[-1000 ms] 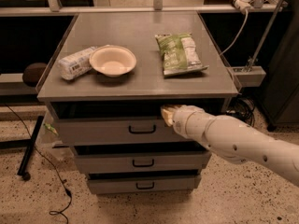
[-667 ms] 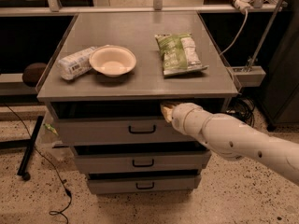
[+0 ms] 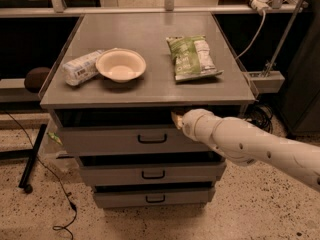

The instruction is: Open top drawer

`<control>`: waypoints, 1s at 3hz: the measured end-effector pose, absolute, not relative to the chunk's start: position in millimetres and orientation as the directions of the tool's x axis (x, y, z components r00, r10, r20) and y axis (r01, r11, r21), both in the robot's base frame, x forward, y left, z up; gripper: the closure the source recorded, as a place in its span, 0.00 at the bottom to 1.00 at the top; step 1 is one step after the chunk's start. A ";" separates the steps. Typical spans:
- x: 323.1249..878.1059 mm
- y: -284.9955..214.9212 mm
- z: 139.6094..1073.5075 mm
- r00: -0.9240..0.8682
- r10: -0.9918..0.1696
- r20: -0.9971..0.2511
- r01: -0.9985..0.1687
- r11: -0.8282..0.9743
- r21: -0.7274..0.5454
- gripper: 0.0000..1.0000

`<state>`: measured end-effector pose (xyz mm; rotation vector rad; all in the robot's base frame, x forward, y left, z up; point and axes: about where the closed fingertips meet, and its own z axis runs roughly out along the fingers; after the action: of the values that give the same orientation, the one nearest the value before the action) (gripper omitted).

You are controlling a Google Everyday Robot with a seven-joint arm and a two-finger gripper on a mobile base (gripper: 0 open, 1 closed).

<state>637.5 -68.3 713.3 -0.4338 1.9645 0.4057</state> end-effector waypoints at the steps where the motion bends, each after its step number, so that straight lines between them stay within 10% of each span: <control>1: 635.5 -72.6 702.0 -0.448 -0.126 -0.885 -0.456 0.884 0.106 1.00; 3: 603.8 -94.3 689.1 -0.578 -0.151 -0.802 -0.402 0.908 0.119 1.00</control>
Offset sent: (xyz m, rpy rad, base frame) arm -0.0343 -0.0353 -0.0260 -0.0881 0.2282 -0.0821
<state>603.8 -94.3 689.1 -0.3932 2.1855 0.3628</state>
